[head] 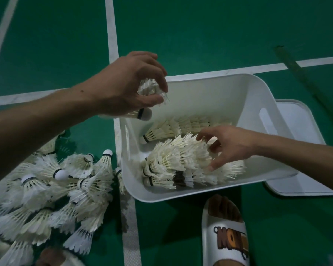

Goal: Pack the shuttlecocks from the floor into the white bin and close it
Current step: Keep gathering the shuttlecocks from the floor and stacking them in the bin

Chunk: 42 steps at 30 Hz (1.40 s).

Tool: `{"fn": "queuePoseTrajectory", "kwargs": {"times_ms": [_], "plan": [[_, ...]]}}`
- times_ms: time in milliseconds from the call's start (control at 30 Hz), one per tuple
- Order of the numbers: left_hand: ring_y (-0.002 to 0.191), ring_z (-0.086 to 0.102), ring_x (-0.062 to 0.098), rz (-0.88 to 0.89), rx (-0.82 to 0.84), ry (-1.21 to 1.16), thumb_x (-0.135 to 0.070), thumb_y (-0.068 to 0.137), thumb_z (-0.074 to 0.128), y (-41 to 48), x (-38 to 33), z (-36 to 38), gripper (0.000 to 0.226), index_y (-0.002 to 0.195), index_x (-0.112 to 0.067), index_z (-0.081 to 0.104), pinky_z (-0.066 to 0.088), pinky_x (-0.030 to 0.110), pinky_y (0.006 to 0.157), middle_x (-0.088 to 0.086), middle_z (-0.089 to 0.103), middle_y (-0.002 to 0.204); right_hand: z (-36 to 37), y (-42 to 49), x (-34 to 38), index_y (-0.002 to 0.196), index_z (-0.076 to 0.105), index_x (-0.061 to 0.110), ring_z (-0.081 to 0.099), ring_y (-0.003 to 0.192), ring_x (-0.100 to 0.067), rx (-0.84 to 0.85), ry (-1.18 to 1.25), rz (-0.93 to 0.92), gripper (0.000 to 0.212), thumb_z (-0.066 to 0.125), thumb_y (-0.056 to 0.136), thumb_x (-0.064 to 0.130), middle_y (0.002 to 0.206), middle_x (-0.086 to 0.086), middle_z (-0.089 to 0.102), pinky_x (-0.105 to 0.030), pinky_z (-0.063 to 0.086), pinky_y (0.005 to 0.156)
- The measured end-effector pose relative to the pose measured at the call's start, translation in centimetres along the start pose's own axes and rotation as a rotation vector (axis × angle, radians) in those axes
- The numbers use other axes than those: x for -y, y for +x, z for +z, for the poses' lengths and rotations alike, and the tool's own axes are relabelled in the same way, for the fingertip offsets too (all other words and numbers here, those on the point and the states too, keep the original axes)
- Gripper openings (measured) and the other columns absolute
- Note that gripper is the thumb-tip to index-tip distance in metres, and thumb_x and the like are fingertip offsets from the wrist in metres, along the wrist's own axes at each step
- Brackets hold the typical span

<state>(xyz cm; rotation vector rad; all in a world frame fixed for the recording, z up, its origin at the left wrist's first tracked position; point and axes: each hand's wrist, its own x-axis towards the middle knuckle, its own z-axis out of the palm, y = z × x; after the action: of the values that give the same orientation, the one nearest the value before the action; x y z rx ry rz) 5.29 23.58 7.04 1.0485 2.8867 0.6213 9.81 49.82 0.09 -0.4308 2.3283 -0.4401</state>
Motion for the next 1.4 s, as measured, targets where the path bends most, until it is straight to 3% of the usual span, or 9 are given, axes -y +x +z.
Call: {"fn": "queuePoseTrajectory", "kwargs": {"times_ms": [100, 233, 500, 567, 633, 767, 933, 1167, 1400], "plan": [[0.136, 0.031, 0.016, 0.001, 0.0, -0.005, -0.04, 0.078, 0.06, 0.0, 0.1, 0.0, 0.029, 0.103, -0.027, 0.066, 0.022, 0.033, 0.107, 0.0, 0.055, 0.132, 0.2, 0.0, -0.5, 0.118, 0.06, 0.013, 0.068, 0.087, -0.013, -0.054, 0.03, 0.005, 0.067, 0.089, 0.061, 0.034, 0.11, 0.002, 0.066, -0.032, 0.056, 0.082], [0.137, 0.031, 0.016, 0.0, -0.008, -0.008, -0.038, 0.079, 0.061, 0.1, 0.1, -0.1, 0.026, 0.103, -0.027, 0.066, 0.021, 0.031, 0.106, 0.0, 0.054, 0.133, 1.4, 0.5, 0.0, 0.12, 0.06, 0.01, 0.068, 0.088, -0.015, -0.055, -0.028, -0.002, 0.07, 0.087, 0.062, 0.039, 0.108, -0.003, 0.068, -0.033, 0.054, 0.083], [0.137, 0.03, 0.017, -0.005, -0.009, -0.01, -0.036, 0.081, 0.063, 0.0, 0.2, -0.2, 0.026, 0.104, -0.025, 0.067, 0.023, 0.033, 0.106, 0.001, 0.054, 0.133, 1.0, 0.9, -0.9, 0.138, 0.047, 0.018, 0.063, 0.098, -0.009, 0.001, 0.029, -0.001, 0.09, 0.087, 0.061, 0.04, 0.129, 0.002, 0.058, -0.021, 0.052, 0.085], [0.137, 0.03, 0.016, -0.007, -0.014, -0.024, -0.037, 0.08, 0.062, 0.0, 0.2, -0.2, 0.026, 0.104, -0.026, 0.066, 0.023, 0.032, 0.106, 0.0, 0.054, 0.133, 0.3, 0.8, -0.9, 0.141, 0.042, 0.017, 0.061, 0.105, -0.01, 0.052, 0.05, 0.021, 0.096, 0.086, 0.06, 0.042, 0.133, 0.003, 0.055, -0.025, 0.052, 0.09], [0.136, 0.03, 0.014, -0.014, -0.02, -0.043, -0.038, 0.08, 0.062, -0.1, 0.2, -0.3, 0.025, 0.103, -0.028, 0.066, 0.022, 0.03, 0.105, -0.001, 0.054, 0.133, -1.0, 0.7, -0.4, 0.135, 0.05, 0.018, 0.063, 0.1, -0.01, -0.034, 0.061, 0.045, 0.086, 0.083, 0.062, 0.047, 0.124, 0.004, 0.061, -0.032, 0.054, 0.09], [0.136, 0.031, 0.014, -0.02, -0.025, -0.066, -0.038, 0.079, 0.061, -0.2, 0.2, -0.5, 0.026, 0.102, -0.028, 0.067, 0.025, 0.031, 0.106, -0.001, 0.055, 0.132, -3.0, 0.9, 2.8, 0.111, 0.063, 0.017, 0.069, 0.086, -0.009, -0.354, 0.478, 0.001, 0.06, 0.08, 0.058, 0.042, 0.096, 0.003, 0.071, -0.029, 0.056, 0.085], [0.135, 0.032, 0.016, -0.052, -0.015, -0.098, -0.042, 0.075, 0.058, -0.3, 0.0, -0.8, 0.027, 0.1, -0.032, 0.063, 0.032, 0.041, 0.108, 0.001, 0.055, 0.132, -2.0, 3.0, 8.1, 0.107, 0.06, 0.01, 0.069, 0.097, -0.02, -0.231, 1.137, -0.113, 0.051, 0.075, 0.058, 0.015, 0.103, -0.008, 0.071, -0.033, 0.057, 0.084], [0.135, 0.033, 0.018, -0.072, -0.044, -0.108, -0.036, 0.078, 0.063, -0.2, 0.4, -0.9, 0.024, 0.101, -0.03, 0.064, 0.035, 0.045, 0.107, 0.003, 0.055, 0.132, -1.3, 4.1, 10.6, 0.122, 0.052, 0.001, 0.069, 0.084, -0.029, -0.179, 1.51, -0.1, 0.046, 0.062, 0.078, -0.009, 0.093, -0.015, 0.07, -0.039, 0.057, 0.083], [0.132, 0.036, 0.015, -0.097, -0.128, -0.174, -0.037, 0.078, 0.063, 0.1, 0.3, -1.1, 0.023, 0.1, -0.032, 0.062, 0.041, 0.045, 0.104, 0.003, 0.055, 0.13, -1.1, 4.1, 10.2, 0.108, 0.055, 0.002, 0.069, 0.078, -0.028, -0.243, 1.619, -0.106, 0.036, 0.064, 0.076, -0.014, 0.095, -0.019, 0.068, -0.035, 0.059, 0.075]]}}
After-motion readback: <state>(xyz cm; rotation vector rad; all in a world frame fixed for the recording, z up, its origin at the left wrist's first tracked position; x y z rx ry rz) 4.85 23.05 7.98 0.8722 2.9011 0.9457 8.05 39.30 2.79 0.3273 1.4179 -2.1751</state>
